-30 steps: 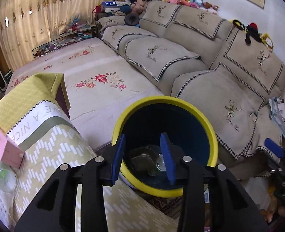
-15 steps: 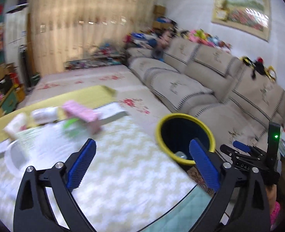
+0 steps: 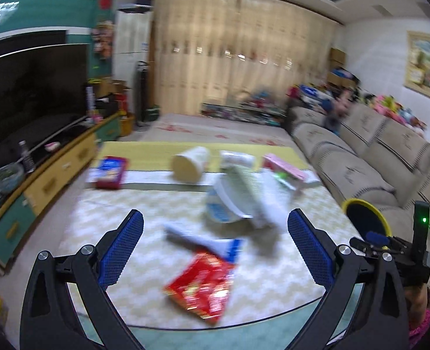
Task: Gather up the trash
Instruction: 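Grasp the white foam net on the table with the right gripper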
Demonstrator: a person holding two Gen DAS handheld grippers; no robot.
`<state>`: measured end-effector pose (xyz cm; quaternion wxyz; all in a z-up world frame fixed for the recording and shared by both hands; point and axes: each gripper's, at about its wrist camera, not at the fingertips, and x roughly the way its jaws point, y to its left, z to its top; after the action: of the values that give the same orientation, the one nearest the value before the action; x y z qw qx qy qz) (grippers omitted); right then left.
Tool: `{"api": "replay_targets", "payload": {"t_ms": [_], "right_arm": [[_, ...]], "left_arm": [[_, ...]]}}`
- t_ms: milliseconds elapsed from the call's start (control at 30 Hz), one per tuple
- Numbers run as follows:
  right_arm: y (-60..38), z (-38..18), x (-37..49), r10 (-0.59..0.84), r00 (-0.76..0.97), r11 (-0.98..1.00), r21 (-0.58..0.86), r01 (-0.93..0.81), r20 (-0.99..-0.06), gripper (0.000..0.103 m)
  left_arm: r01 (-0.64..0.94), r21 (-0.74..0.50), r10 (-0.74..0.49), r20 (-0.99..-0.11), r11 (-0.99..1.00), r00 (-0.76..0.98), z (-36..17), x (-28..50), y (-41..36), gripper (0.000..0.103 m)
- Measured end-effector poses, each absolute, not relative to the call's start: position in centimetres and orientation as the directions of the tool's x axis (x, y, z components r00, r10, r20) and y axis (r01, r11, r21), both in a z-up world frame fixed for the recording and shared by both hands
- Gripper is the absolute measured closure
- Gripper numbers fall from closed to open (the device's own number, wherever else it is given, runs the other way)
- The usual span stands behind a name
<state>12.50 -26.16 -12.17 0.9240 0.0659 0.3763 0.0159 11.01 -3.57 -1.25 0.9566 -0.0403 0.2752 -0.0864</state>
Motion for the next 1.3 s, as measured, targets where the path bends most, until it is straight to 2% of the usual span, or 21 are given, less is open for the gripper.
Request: {"api": "replay_targets", "payload": {"t_ms": [133,300,633,700,767,800,867,900,1067,1300], "right_arm": [[-21.0,-12.0,14.0,0.147,0.705,0.989,0.120,-0.089,-0.693,0.031],[-15.4,-11.2,15.6,0.198,0.713,0.977,0.078,-0.197,-0.673,0.031],[-11.0,-11.1,20.4,0.132,0.728,0.975,-0.044,-0.218,-0.672,0.032],[-10.6,-11.5,21.1,0.111,0.727,0.974,-0.072,-0.215,-0.678,0.038],[-10.6,-11.7,21.5,0.114,0.714,0.973,-0.066,-0.219,-0.690,0.055],[-10.7,-11.8,21.6,0.115,0.711,0.974,-0.063,-0.218,-0.693,0.060],[-11.1,-11.6,21.6,0.127,0.709,0.975,-0.042,-0.217,-0.694,0.081],[-11.4,-11.3,21.4,0.132,0.711,0.976,-0.033,-0.214,-0.690,0.084],[-12.7,-9.6,19.8,0.163,0.735,0.978,0.011,-0.207,-0.658,0.089],[-15.4,-5.9,16.4,0.252,0.770,0.967,0.121,-0.224,-0.587,0.090]], "left_arm": [[0.096,-0.143,-0.156,-0.509,0.985,0.846,-1.4,10.0,0.1,0.005],[0.096,-0.162,-0.167,-0.516,0.982,0.840,-2.1,9.5,0.8,0.005],[0.105,-0.191,-0.193,-0.540,0.976,0.819,-3.4,10.1,0.3,0.005],[0.106,-0.196,-0.198,-0.544,0.975,0.816,-3.6,10.1,0.3,0.005],[0.108,-0.200,-0.203,-0.550,0.974,0.811,-3.8,10.4,0.2,0.005],[0.108,-0.201,-0.204,-0.551,0.974,0.809,-3.9,10.4,0.1,0.005],[0.110,-0.203,-0.207,-0.556,0.973,0.805,-4.1,10.6,0.0,0.005],[0.110,-0.204,-0.208,-0.557,0.973,0.804,-4.3,10.7,0.0,0.005],[0.114,-0.208,-0.215,-0.564,0.971,0.797,-4.7,11.1,-0.4,0.005],[0.127,-0.206,-0.224,-0.567,0.970,0.793,-5.1,11.0,-1.0,0.005]]}}
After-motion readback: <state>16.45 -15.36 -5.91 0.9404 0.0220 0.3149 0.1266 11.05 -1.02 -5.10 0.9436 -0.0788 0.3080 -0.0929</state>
